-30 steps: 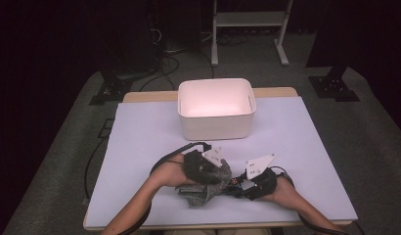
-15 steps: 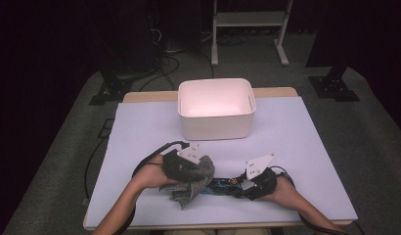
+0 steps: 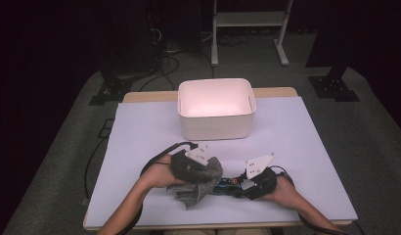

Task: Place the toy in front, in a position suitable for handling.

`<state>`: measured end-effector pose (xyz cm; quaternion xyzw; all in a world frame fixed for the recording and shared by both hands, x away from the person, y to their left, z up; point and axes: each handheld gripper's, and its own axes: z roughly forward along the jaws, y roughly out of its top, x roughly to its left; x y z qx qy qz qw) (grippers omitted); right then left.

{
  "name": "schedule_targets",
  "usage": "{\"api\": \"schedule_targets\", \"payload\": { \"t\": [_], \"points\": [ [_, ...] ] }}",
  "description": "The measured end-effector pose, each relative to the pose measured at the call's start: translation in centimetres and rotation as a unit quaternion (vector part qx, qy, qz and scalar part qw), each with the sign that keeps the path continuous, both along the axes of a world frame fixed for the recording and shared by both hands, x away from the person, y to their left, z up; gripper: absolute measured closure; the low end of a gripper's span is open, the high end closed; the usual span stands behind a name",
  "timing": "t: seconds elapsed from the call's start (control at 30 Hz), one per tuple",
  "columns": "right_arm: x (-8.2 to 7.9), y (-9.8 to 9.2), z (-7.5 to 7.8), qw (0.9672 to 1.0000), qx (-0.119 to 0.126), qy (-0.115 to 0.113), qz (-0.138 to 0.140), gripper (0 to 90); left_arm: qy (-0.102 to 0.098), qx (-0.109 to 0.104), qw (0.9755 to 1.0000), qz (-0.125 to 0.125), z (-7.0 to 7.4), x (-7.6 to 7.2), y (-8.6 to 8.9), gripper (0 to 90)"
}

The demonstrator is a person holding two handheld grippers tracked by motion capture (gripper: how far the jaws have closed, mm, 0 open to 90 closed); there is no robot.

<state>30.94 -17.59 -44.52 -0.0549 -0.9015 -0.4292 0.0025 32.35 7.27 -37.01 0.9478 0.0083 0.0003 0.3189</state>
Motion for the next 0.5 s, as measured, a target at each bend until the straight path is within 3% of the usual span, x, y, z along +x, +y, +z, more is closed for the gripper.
{"api": "schedule_targets", "payload": {
  "t": [0.27,0.37,0.5],
  "points": [
    [0.0,0.0,-0.1,1.0,0.003,0.001,-0.001,56.6,-0.002,0.007,0.9991,-0.042,-0.1,0.2,-4.8,79.6],
    [0.0,0.0,-0.1,1.0,0.006,0.001,-0.002,56.6,0.0,0.005,0.9986,-0.053,-0.1,0.3,-5.8,79.6],
    [0.0,0.0,-0.2,1.0,0.008,0.001,-0.001,56.6,0.004,-0.001,0.9986,-0.053,-0.2,0.4,-5.8,79.6]
  ]
}}
